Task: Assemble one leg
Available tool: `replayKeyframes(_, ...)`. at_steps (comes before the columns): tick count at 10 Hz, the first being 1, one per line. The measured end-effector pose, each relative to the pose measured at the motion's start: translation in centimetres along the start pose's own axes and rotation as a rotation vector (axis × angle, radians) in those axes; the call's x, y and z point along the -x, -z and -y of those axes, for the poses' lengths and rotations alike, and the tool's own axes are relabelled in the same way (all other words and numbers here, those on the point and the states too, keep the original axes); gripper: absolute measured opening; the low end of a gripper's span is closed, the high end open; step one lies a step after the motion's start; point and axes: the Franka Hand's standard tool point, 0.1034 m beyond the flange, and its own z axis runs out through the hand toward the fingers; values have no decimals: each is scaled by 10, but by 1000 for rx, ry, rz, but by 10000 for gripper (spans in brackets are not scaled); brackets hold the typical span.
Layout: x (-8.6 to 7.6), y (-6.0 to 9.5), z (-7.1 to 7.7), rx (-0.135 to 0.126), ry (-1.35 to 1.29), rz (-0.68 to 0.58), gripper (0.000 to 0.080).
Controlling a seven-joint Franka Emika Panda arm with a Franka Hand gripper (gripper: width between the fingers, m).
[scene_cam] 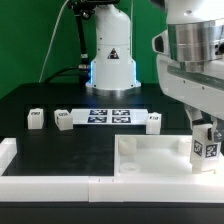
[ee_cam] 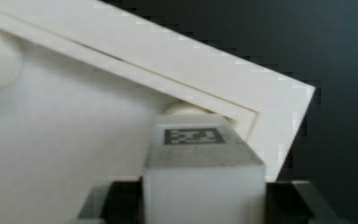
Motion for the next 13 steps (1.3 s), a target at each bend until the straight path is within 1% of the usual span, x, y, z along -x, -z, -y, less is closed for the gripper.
replayKeyframes(1, 0, 0, 0, -1, 0, -1, 364)
replayKeyframes(2, 0, 0, 0, -1, 14, -1, 364)
replayKeyframes(3, 0, 0, 0, -1, 69, -1, 549)
replayKeyframes(4, 1, 1, 1, 2, 110, 1, 549)
replayKeyframes(5, 1, 2, 0, 14, 205, 2, 629)
replayKeyframes(6, 1, 3, 0, 33, 391, -8, 643)
replayKeyframes(7, 1, 2, -1, 47, 506, -10, 643)
replayKeyframes(8, -1, 0, -2, 55, 668, -12, 649)
replayKeyframes(13, -12, 1, -3, 63, 1171, -2, 649)
